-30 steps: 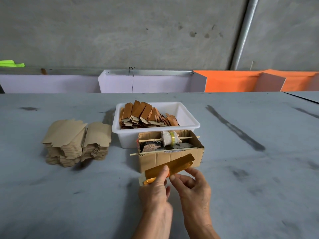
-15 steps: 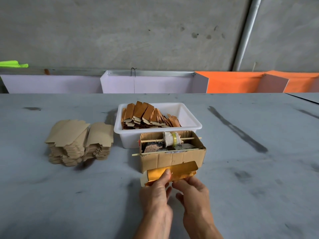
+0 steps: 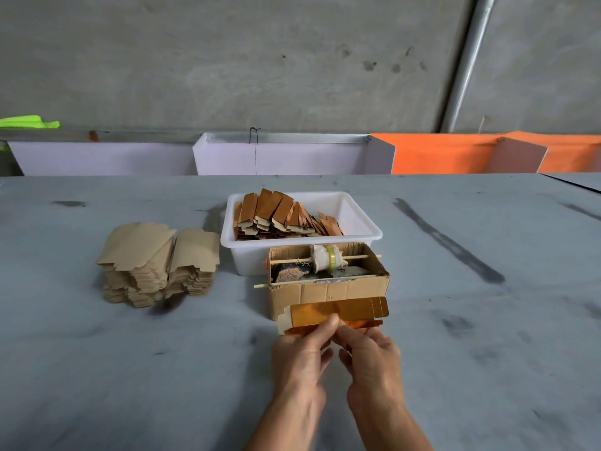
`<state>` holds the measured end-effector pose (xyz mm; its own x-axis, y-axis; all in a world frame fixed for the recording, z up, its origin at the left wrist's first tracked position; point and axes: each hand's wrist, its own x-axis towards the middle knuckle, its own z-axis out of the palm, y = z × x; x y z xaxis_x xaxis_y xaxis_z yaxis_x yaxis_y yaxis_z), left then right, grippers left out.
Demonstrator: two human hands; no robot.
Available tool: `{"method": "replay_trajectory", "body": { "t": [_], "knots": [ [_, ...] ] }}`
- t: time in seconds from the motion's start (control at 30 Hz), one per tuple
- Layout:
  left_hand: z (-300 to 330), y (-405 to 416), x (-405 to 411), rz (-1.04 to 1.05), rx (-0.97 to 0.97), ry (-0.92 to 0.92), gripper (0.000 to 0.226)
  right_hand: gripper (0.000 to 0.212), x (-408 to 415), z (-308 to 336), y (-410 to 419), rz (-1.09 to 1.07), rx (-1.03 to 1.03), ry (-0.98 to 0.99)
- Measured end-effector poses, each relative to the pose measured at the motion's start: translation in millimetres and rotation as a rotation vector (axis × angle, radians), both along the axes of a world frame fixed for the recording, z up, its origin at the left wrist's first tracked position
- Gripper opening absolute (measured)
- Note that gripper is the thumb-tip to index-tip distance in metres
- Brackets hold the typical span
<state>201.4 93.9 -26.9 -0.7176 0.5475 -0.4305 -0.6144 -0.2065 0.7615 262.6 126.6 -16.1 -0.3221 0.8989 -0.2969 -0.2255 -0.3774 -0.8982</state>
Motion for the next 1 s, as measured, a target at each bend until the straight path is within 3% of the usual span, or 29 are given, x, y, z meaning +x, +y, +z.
{"method": "replay_trajectory", "body": {
  "t": [0.13, 0.4, 0.57, 0.73, 0.9, 1.0],
  "knots": [
    [-1, -3, -5, 0.015, 0.007, -0.053, 0.041, 0.011, 5, 6, 3, 0.066, 0.058, -0.092],
    [-6, -8, -4, 0.123, -0.019, 0.100, 0.018, 0.012, 7, 6, 6, 0.160, 0.052, -0.171],
    [-4, -12, -6, 0.075, 0.028, 0.159, 0.013, 0.019, 5, 5, 11, 0.213, -0.163, -0.033],
    [-2, -17, -8, 0.024, 0.067, 0.179, 0.012, 0.015, 0, 1, 12, 0.181, -0.170, 0.002],
    [1, -18, -7, 0.025, 0.056, 0.079, 0.014, 0.018, -6, 2, 10, 0.084, -0.158, 0.026],
    [5, -16, -10, 0.067, 0.028, 0.146, 0.020, 0.018, -5, 6, 11, 0.122, -0.177, 0.050]
  ]
}}
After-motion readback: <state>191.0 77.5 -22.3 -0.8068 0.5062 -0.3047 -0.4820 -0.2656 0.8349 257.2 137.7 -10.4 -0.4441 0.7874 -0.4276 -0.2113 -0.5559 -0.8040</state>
